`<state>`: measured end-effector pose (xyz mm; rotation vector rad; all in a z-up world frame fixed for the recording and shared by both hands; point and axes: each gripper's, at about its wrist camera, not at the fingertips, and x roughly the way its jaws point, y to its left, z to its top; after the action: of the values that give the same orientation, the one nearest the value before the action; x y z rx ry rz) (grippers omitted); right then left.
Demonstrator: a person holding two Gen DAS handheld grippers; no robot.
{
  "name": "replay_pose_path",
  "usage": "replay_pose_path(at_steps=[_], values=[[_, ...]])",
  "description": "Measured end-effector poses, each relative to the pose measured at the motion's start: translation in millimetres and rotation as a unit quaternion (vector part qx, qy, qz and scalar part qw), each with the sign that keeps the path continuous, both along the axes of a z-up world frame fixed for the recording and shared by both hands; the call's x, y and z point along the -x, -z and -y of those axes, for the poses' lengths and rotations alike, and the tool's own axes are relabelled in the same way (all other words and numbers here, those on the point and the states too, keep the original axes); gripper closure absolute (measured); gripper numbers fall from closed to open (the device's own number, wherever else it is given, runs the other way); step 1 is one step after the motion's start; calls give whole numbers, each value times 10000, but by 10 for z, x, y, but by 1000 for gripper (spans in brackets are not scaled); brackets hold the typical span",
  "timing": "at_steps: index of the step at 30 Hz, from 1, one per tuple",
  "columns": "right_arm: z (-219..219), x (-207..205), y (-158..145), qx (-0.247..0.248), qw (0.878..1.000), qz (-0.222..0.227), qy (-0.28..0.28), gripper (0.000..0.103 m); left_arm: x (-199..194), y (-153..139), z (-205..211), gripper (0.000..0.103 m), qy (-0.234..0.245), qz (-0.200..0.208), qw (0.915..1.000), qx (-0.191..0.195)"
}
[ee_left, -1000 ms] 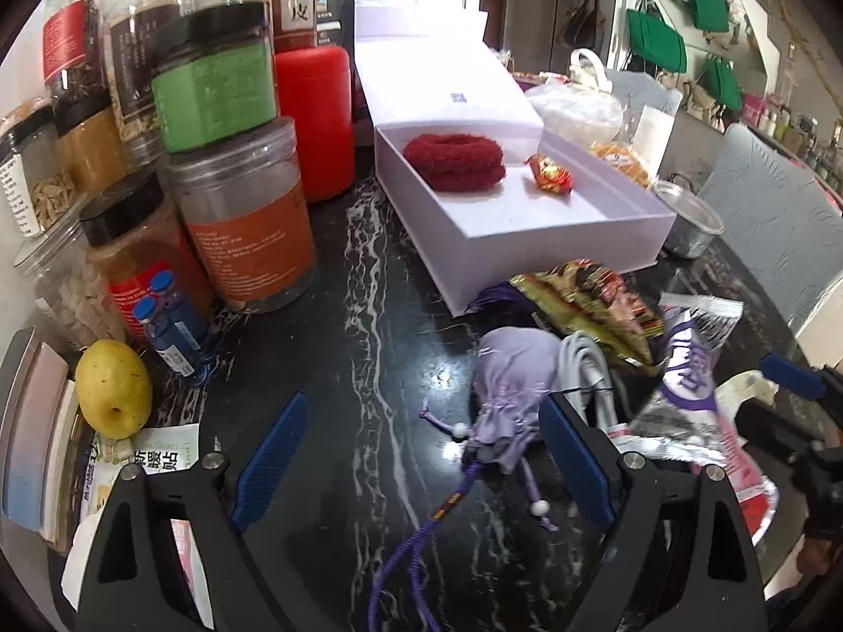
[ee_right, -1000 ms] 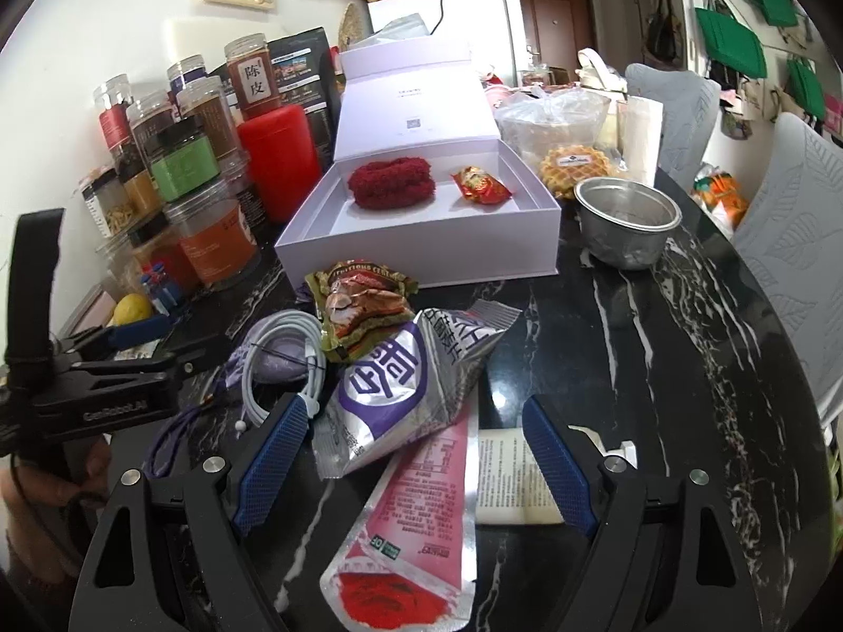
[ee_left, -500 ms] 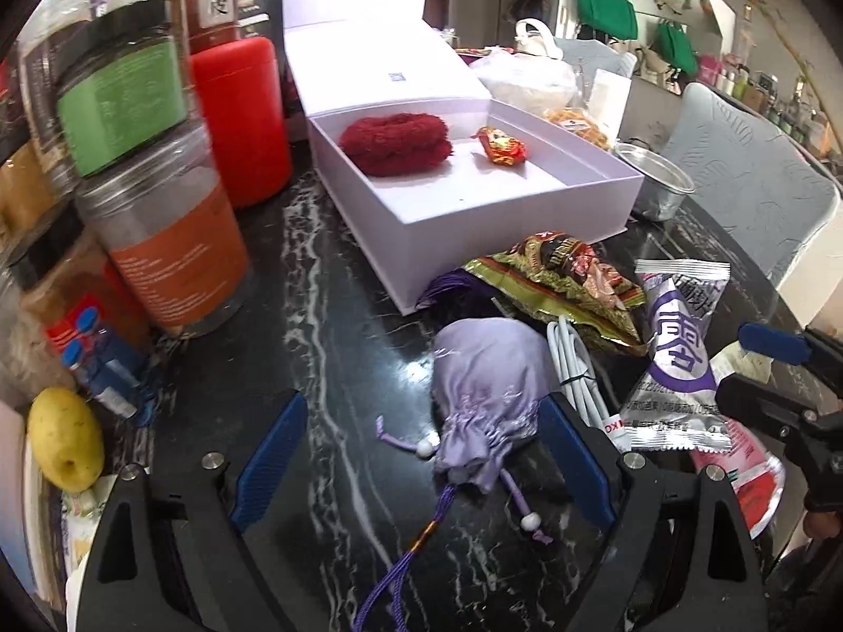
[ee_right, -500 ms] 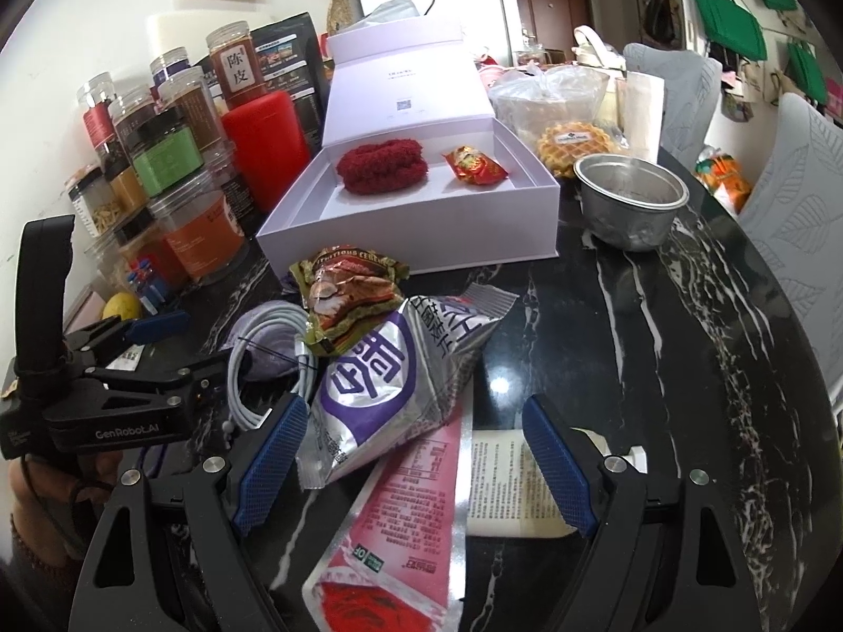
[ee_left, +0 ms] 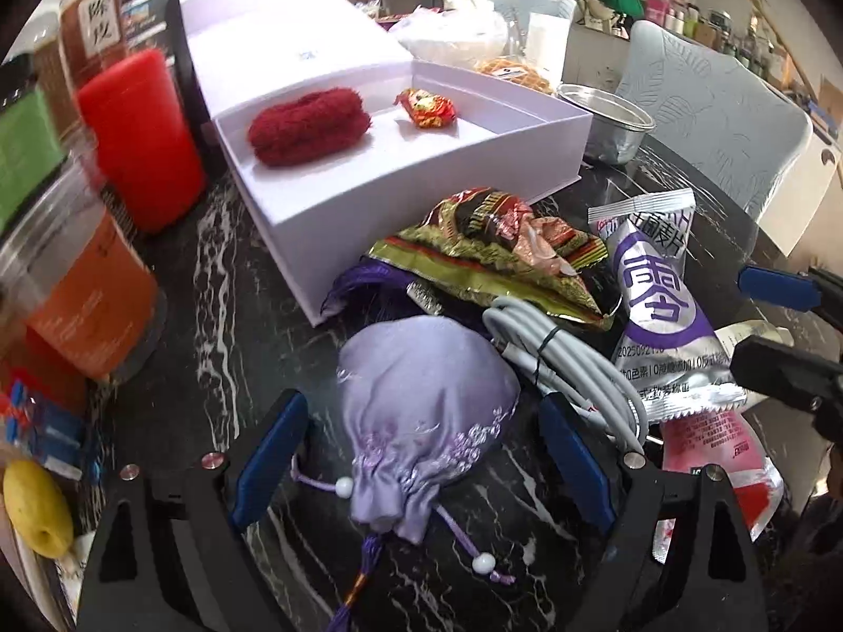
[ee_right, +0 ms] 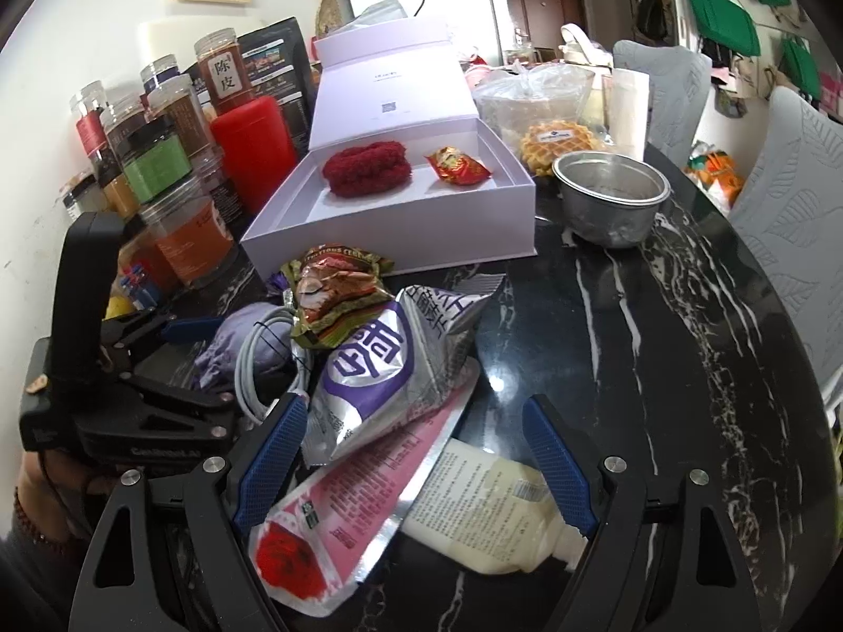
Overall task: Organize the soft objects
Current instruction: 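Lower the left tool onto the lavender drawstring pouch and close it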
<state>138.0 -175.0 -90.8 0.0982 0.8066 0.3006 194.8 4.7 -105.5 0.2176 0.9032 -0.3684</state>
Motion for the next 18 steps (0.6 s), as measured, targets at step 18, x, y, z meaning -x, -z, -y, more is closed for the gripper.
replay_pose_path(at_steps=[18], values=[[57, 35, -24, -155, 9999, 13, 34, 18, 33, -50, 7, 47, -114, -17, 9995, 293]])
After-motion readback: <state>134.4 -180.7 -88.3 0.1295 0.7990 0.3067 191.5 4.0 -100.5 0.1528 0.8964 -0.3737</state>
